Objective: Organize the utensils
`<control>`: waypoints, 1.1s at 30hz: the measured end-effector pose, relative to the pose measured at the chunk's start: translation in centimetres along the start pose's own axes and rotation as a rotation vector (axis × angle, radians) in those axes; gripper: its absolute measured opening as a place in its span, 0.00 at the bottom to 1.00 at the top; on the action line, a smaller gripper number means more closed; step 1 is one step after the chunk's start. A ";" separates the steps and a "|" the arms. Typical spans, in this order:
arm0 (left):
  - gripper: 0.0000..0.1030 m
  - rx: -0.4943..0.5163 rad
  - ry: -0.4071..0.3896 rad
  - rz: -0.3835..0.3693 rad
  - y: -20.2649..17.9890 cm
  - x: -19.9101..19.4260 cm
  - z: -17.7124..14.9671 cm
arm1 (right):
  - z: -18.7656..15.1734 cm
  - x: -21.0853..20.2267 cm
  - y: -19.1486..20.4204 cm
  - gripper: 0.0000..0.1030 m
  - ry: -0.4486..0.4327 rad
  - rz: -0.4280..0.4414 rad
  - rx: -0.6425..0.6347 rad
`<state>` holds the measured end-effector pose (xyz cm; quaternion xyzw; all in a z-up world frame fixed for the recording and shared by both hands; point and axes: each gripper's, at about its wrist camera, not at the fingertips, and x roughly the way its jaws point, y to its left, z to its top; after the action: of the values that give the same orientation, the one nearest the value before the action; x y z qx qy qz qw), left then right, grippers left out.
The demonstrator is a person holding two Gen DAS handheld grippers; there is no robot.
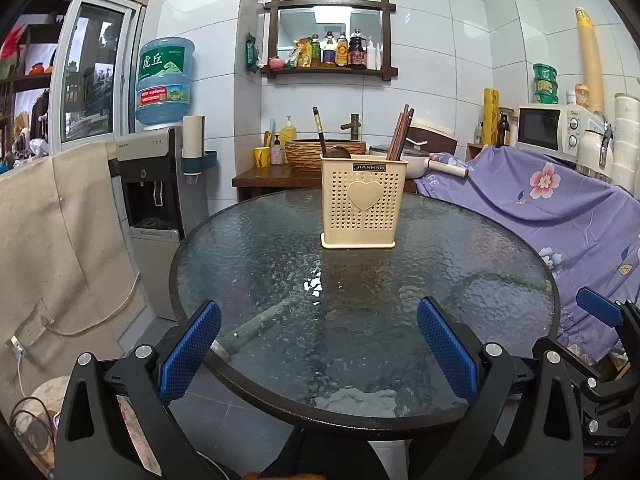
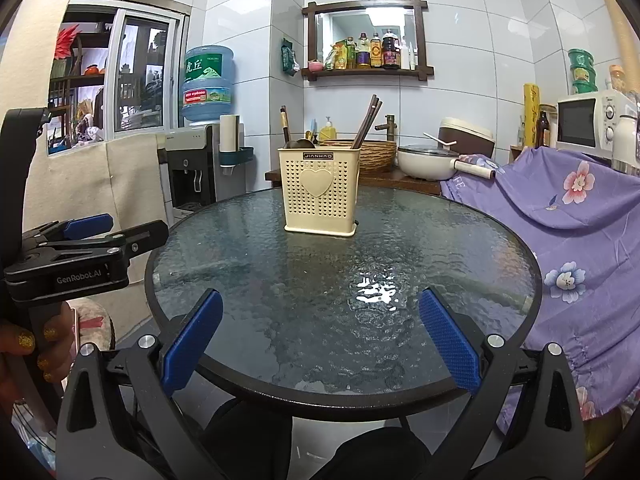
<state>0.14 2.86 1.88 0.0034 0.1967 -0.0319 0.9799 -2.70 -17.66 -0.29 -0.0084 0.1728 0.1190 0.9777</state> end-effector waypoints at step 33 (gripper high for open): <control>0.94 -0.002 -0.001 0.014 0.5 0.0 0.2 | 0.3 -0.1 0.0 0.94 -0.002 0.005 -0.010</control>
<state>0.28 3.36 2.09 0.0038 0.1962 -0.0251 0.9802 -2.70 -17.69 0.01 -0.0128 0.1714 0.1223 0.9775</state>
